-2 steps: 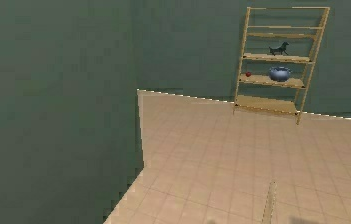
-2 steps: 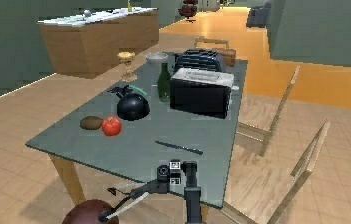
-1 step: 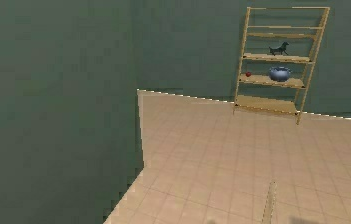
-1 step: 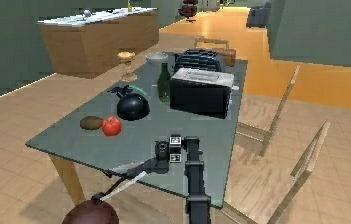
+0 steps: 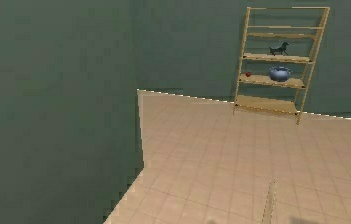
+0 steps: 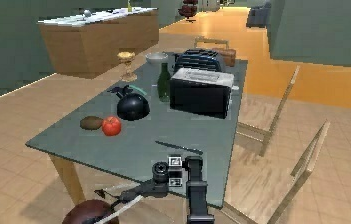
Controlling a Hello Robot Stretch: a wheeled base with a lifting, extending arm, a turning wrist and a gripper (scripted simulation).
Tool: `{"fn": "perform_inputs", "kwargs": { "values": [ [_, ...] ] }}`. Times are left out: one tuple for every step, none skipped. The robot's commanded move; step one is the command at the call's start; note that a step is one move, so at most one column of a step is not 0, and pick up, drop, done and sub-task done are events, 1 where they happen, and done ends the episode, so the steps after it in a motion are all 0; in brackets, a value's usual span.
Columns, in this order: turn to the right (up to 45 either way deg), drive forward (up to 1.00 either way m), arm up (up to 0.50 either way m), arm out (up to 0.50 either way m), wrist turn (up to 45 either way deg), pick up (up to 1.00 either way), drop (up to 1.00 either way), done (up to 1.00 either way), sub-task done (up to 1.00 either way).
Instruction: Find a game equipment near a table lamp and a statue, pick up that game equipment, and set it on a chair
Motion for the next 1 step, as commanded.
{"fn": "perform_inputs", "kwargs": {
  "values": [
    [0.0, 0.00, 0.00, 0.00, 0.0, 0.00, 0.00, 1.00, 0.00]
  ]
}}
